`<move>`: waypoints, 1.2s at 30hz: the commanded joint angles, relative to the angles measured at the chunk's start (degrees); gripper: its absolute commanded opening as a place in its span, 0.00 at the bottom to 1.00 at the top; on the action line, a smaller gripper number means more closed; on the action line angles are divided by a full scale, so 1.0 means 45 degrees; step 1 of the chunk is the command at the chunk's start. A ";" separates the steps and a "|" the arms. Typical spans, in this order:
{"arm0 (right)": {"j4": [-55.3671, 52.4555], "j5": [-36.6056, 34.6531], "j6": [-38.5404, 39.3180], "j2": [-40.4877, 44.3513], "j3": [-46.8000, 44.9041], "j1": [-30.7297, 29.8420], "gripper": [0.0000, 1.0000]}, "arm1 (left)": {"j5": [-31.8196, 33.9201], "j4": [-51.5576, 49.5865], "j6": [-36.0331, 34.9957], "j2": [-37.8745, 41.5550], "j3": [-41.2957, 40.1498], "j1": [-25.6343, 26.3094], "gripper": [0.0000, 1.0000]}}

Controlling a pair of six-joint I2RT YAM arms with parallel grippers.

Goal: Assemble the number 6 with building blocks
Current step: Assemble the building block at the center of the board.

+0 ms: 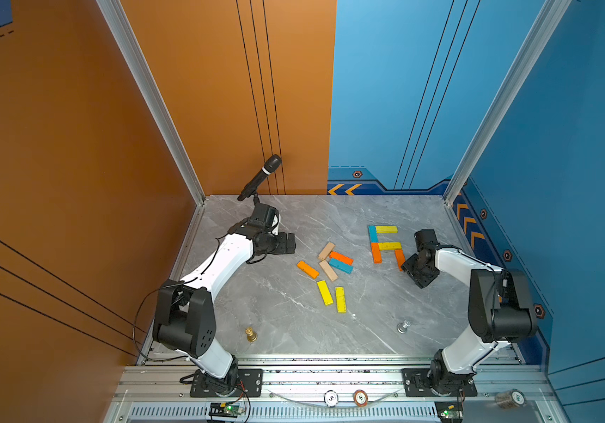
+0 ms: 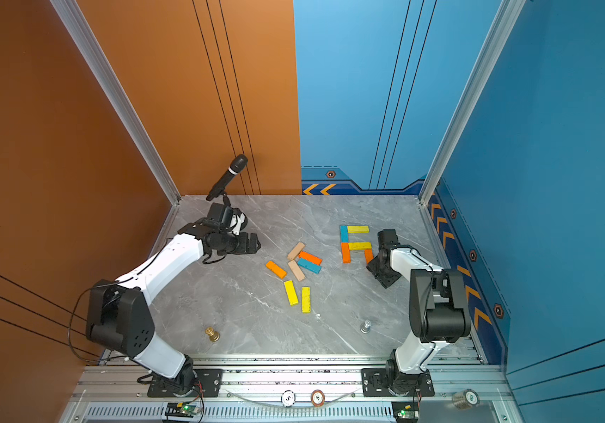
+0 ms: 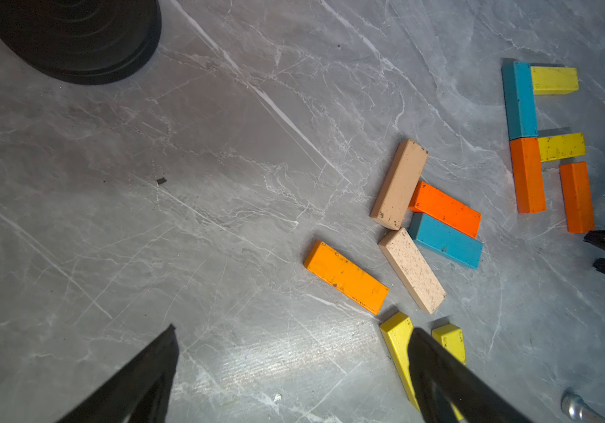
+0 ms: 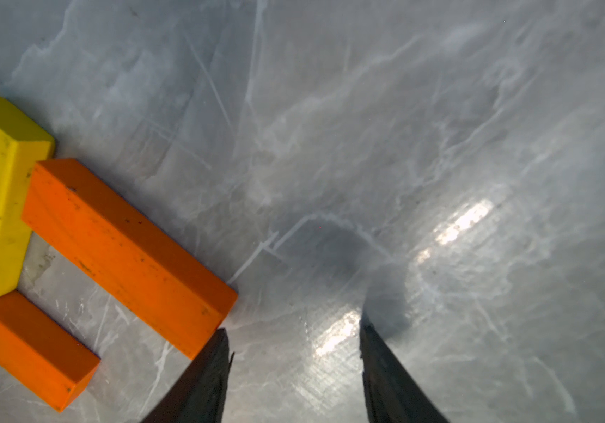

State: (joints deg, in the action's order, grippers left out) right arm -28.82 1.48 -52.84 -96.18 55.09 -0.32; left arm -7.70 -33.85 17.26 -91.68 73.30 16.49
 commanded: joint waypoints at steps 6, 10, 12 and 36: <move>0.0056 0.0265 -0.0270 -0.0533 0.0043 0.0071 0.59 | -0.0223 0.0003 0.0033 0.0076 -0.0102 -0.0093 0.98; 0.0037 0.0228 -0.0270 -0.0555 0.0081 0.0070 0.60 | -0.0237 0.0007 0.0045 0.0053 -0.0110 -0.0126 0.98; 0.0036 0.0228 -0.0270 -0.0574 0.0096 0.0070 0.61 | -0.0227 0.0012 0.0033 0.0056 -0.0116 -0.0111 0.98; -0.0179 -0.1587 0.1292 0.1659 0.0813 -0.1064 0.65 | -0.0254 0.0004 0.0070 0.0062 -0.0116 -0.0164 0.98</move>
State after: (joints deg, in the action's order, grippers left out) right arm -29.50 -1.67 -51.22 -93.38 56.05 -2.92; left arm -7.73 -33.85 17.28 -91.68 73.30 16.40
